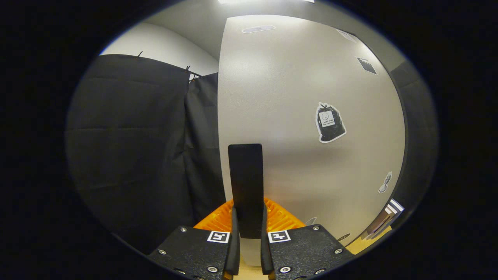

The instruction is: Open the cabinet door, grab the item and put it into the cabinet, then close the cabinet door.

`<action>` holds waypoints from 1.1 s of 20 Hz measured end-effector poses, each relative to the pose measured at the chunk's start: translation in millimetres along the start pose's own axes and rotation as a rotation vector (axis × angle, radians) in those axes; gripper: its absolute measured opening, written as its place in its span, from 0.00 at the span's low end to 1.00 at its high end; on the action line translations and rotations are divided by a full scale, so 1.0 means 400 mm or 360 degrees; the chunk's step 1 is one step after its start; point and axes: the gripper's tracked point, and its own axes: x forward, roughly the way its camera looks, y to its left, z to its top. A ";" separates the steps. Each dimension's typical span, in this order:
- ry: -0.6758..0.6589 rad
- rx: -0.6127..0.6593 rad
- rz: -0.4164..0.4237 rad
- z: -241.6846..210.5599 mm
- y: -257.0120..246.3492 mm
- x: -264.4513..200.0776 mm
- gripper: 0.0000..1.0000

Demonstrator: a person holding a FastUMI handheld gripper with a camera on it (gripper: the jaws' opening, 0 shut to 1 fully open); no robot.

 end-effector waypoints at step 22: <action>0.0011 -0.0041 0.0109 -0.012 -0.048 -0.079 0.22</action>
